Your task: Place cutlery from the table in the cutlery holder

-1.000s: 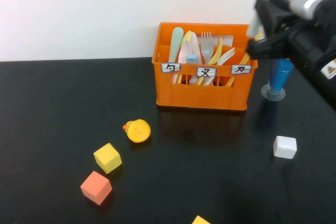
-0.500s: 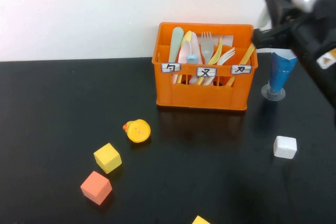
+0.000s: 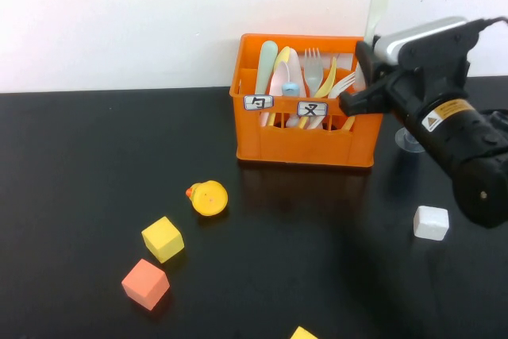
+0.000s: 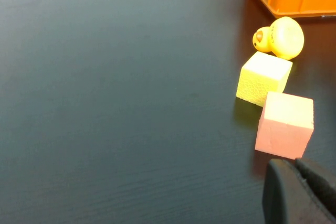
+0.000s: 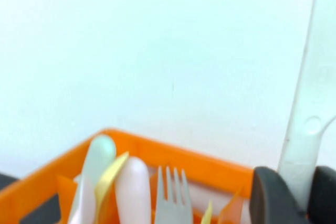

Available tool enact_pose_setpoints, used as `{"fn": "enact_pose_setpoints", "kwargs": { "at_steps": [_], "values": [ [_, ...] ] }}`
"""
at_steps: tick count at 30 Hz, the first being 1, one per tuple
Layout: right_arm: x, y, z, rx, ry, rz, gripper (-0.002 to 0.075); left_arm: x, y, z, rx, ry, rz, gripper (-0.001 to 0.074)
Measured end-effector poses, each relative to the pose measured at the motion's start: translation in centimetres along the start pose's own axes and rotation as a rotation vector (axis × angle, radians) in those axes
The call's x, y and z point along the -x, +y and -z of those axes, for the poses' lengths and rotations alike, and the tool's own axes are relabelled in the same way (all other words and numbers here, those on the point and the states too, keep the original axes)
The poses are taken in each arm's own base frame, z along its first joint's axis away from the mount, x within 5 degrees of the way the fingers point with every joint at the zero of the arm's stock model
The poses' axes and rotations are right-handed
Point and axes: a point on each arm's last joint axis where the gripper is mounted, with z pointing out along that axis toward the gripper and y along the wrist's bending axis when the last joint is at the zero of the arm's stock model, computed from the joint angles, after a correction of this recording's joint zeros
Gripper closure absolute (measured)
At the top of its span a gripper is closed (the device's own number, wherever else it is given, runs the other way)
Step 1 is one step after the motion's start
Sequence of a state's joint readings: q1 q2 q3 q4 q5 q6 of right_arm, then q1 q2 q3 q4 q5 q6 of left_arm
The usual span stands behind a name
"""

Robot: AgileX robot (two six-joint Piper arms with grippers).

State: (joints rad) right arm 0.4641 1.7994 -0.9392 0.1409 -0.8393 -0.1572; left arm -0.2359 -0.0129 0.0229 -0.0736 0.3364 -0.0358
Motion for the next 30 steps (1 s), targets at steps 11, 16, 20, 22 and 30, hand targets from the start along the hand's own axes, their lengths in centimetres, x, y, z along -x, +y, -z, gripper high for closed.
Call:
{"fn": "enact_pose_setpoints", "kwargs": {
  "at_steps": [11,16,20,22,30],
  "values": [
    [-0.6,-0.2,-0.4,-0.024,0.017,-0.028,0.0468,0.0,0.0,0.0,0.000,0.000,0.001,0.0736],
    [2.1,-0.4,1.0,-0.022,-0.012,-0.045,0.0465,0.0,0.0,0.0,0.000,0.000,0.001,0.0736],
    [5.3,-0.7,4.3,-0.004,-0.044,-0.045,0.0501,0.0,0.0,0.0,0.000,0.000,0.001,0.0736],
    [6.6,-0.8,6.3,0.023,-0.057,-0.017,0.0531,0.0,0.0,0.0,0.000,0.000,0.001,0.0736],
    [11.6,-1.2,14.6,0.080,-0.173,0.087,0.0632,0.0,0.0,0.0,0.000,0.000,0.001,0.0736]
  ]
}}
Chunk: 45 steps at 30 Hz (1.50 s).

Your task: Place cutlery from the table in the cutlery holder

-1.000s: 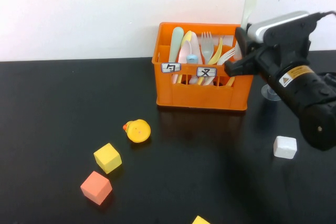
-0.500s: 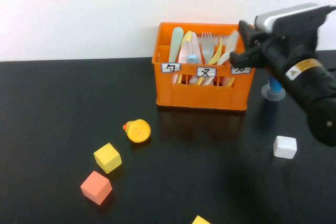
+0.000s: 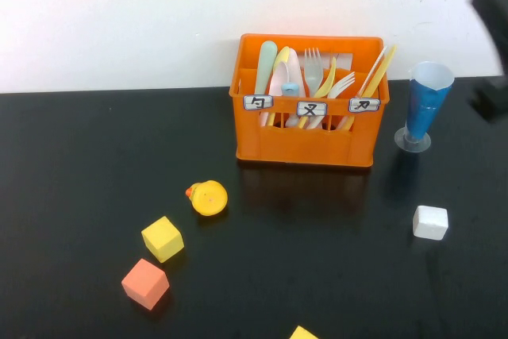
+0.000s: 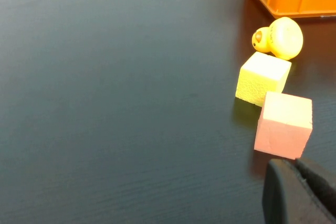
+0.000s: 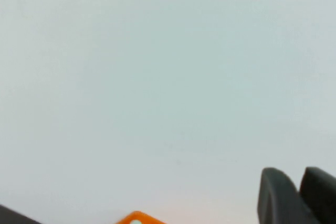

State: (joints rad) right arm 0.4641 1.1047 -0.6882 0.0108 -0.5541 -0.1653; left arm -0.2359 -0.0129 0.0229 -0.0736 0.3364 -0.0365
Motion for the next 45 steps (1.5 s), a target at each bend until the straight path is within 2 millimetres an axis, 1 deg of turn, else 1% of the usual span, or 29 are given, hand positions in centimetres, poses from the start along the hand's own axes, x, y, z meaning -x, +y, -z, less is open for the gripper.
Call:
{"fn": "enact_pose_setpoints", "kwargs": {
  "at_steps": [2,8,11,15,19,22,23,25,28,31,33,35,38,42,45],
  "values": [
    [0.5,-0.1,2.3,0.005,0.013,0.055,0.0639,0.0,0.0,0.0,0.000,0.000,0.000,0.0736],
    [0.9,-0.1,8.8,0.033,0.046,0.224,0.0642,0.0,0.0,0.0,0.000,0.000,0.000,0.0736],
    [0.5,-0.1,11.2,0.050,0.120,0.268,0.0643,0.0,0.0,0.0,0.000,0.000,0.000,0.0736],
    [0.2,-0.2,14.3,0.063,0.237,0.276,0.0643,0.0,0.0,0.0,0.000,0.000,0.000,0.0736],
    [-0.3,-0.3,16.6,0.067,0.320,0.246,0.0643,0.0,0.0,0.0,0.000,0.000,0.000,0.0736],
    [-1.4,-0.2,17.4,0.066,0.328,0.236,0.0643,0.0,0.0,0.0,0.000,0.000,0.000,0.0736],
    [-2.1,-0.1,17.5,0.068,0.336,0.228,0.0643,0.0,0.0,0.0,0.000,0.000,0.000,0.0736],
    [-3.8,0.2,17.7,0.073,0.370,0.203,0.0643,0.0,0.0,0.0,0.000,0.000,0.000,0.0736],
    [-7.0,0.7,18.4,0.074,0.440,0.126,0.0643,0.0,0.0,0.0,0.000,0.000,0.000,0.0736],
    [-10.3,0.8,19.2,0.037,0.511,0.095,0.0643,0.0,0.0,0.0,0.000,0.000,0.000,0.0736],
    [-11.9,0.7,19.7,-0.015,0.526,0.086,0.0643,0.0,0.0,0.0,0.000,0.000,0.000,0.0736],
    [-13.0,0.6,20.1,-0.065,0.512,0.090,0.0643,0.0,0.0,0.0,0.000,0.000,0.000,0.0736],
    [-13.8,0.4,20.4,-0.135,0.456,0.074,0.0643,0.0,0.0,0.0,0.000,0.000,0.000,0.0736],
    [-13.6,0.2,20.8,-0.198,0.414,0.021,0.0643,0.0,0.0,0.0,0.000,0.000,0.000,0.0736],
    [-13.6,0.1,21.0,-0.252,0.399,-0.051,0.0643,0.0,0.0,0.0,0.000,0.000,0.000,0.0736]
  ]
}}
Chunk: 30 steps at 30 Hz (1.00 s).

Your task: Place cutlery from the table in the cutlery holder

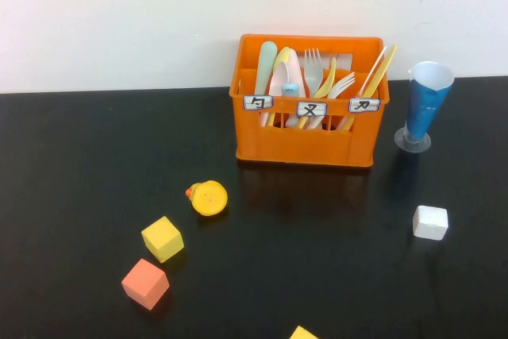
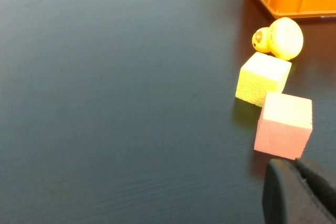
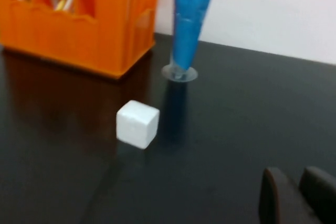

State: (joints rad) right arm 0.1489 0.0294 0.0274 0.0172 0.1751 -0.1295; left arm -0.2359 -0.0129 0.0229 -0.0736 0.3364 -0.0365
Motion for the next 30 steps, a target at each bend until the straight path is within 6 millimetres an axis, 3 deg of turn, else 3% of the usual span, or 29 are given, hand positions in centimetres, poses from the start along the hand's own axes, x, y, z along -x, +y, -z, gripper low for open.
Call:
{"fn": "enact_pose_setpoints", "kwargs": {
  "at_steps": [12,30],
  "values": [
    [-1.3,-0.8,0.4,-0.157,0.116,-0.177,0.0643,0.0,0.0,0.0,0.000,0.000,0.000,0.0736],
    [-1.3,-0.8,0.4,-0.173,0.117,-0.185,0.0643,0.0,0.0,0.0,0.000,0.000,0.000,0.0736]
  ]
}}
